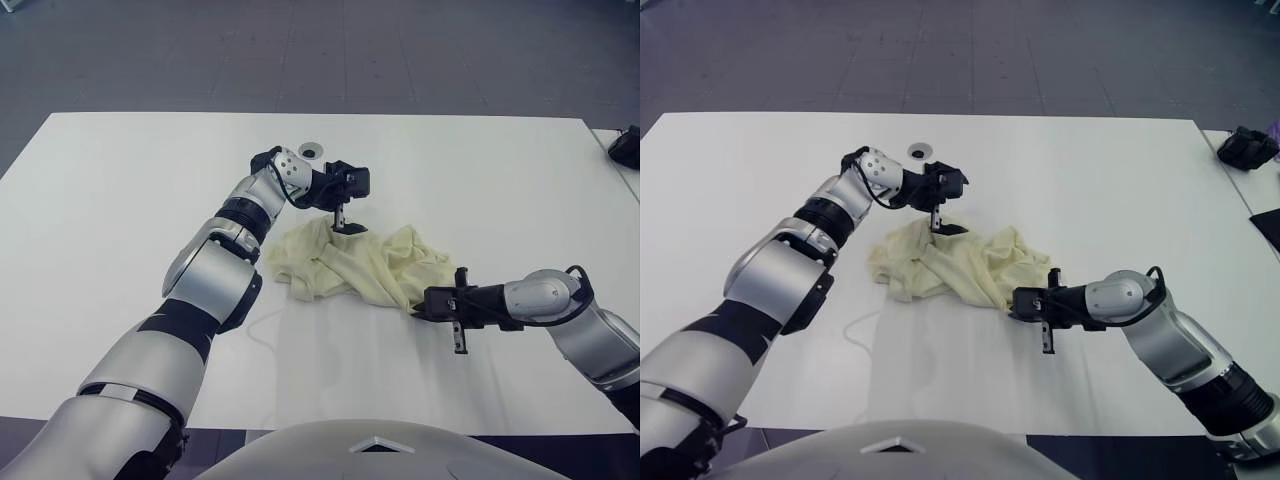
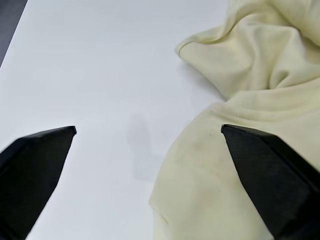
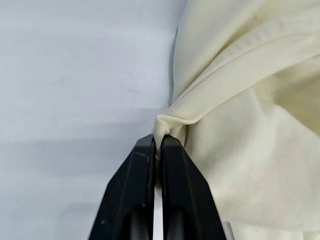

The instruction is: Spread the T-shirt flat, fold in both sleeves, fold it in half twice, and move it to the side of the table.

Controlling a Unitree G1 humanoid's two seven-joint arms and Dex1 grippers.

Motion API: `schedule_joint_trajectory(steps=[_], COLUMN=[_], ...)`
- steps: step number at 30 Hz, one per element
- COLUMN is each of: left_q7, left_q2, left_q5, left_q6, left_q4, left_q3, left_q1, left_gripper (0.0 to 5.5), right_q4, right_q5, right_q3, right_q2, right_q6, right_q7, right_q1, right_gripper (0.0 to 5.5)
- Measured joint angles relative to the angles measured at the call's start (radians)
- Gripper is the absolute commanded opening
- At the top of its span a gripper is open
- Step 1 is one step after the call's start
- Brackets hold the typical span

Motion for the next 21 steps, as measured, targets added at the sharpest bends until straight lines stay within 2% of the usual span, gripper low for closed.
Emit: schedule_joint_trajectory(steps=[6,10,14,19,21], left_q7=[0.038,0.046,0.016,-0.172,-0.244], left_q2=[0.017,0.067,0.176,0.356,0.446], left_q5=[0.056,0.045,0.041,-0.048,-0.077], left_q6=[-0.017,-0.081,-0.153,-0.138,-0.076], left_q4=[0.0,-0.043,-0.141,-0.505,-0.706], left_q3=[-0.004,0.006,0.004,0.006,0.006], left_q1=[0.082,0.141,0.213,0.405,0.504], left_gripper=[5.4,5.4,5.4,5.4,5.4], right_q4=[-0.002,0.005,-0.002,-0.036,-0.056], right_q5=[0.0,0.002,0.002,0.004,0.004], right_q3=[-0.009,-0.015,-0.042,-0.072,-0.08], right_q2=[0.024,0.039,0.038,0.038,0.038], right_q6=[0.024,0.038,0.057,0.087,0.099], right_q7=[-0.015,-0.023,-0.032,-0.057,-0.064], right_q1=[-0.001,-0.003,0.019,0.061,0.081], right_gripper=[0.02,0.02,0.02,0.02,0.02])
